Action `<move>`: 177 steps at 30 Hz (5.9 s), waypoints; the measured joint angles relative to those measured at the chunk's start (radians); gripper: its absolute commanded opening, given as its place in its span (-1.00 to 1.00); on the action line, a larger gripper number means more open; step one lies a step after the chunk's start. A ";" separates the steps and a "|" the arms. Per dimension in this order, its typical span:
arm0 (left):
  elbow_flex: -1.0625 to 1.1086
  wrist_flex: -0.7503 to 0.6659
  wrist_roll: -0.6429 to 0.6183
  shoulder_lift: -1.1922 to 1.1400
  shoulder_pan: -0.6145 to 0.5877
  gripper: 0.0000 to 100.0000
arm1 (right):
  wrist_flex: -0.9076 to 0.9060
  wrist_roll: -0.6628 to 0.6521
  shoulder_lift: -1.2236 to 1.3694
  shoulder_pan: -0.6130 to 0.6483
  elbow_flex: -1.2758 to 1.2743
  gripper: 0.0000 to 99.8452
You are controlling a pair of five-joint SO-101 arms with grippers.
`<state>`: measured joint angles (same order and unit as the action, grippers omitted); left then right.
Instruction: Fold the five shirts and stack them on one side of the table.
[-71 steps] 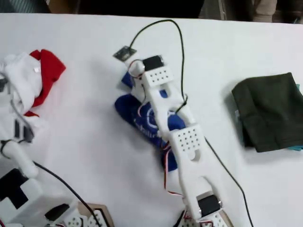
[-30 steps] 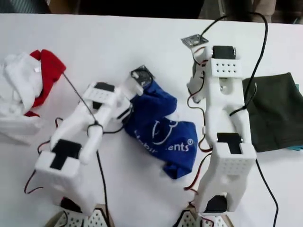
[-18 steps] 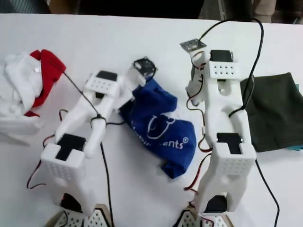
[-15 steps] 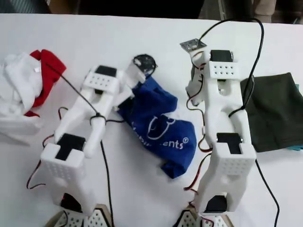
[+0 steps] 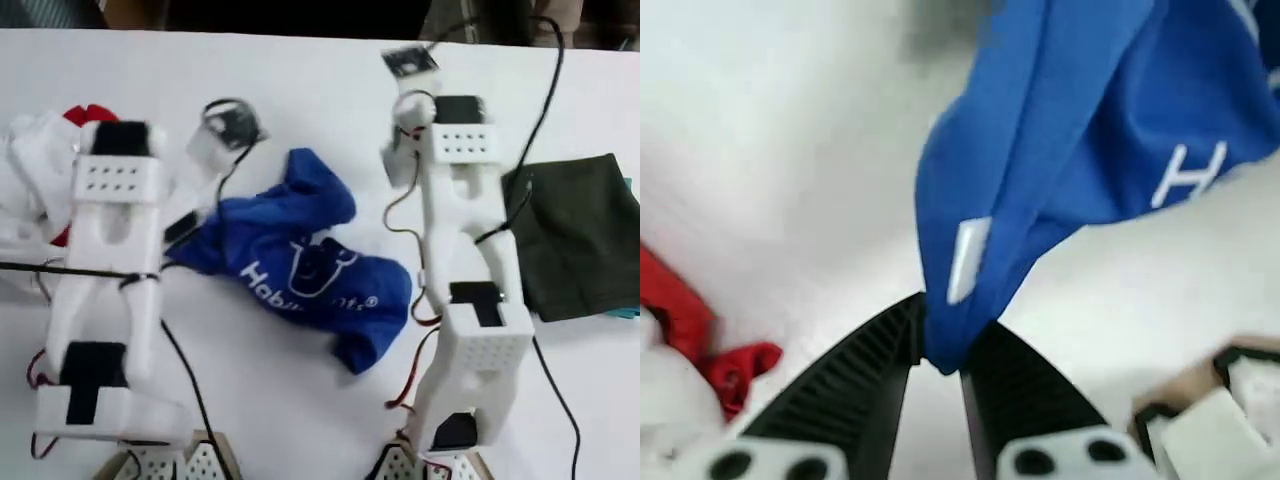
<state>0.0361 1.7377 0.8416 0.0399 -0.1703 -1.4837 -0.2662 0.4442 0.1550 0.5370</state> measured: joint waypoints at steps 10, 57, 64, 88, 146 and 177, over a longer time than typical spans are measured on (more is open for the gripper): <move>0.133 -0.018 0.212 0.015 -0.304 -0.95 | 0.146 0.023 0.173 0.273 0.184 -0.67; 0.138 -0.051 0.267 0.015 -0.448 -0.95 | 0.104 0.117 0.773 0.315 0.787 -0.67; 0.138 -0.051 0.267 0.015 -0.448 -0.95 | 0.055 0.107 0.818 0.318 0.792 -0.92; 0.218 -0.275 -0.112 0.015 -0.308 -0.95 | -0.226 0.000 0.400 0.298 0.534 -0.96; 0.462 -0.517 -0.221 0.015 -0.247 -0.95 | 0.276 0.032 -0.071 0.150 -0.664 -0.65; 0.462 -0.517 -0.221 0.015 -0.247 -0.95 | 0.147 -0.040 -0.075 0.198 -0.531 -0.96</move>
<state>0.4979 1.2206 0.6206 0.0552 -0.4173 -1.3364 -0.3061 0.3690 0.3529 0.0061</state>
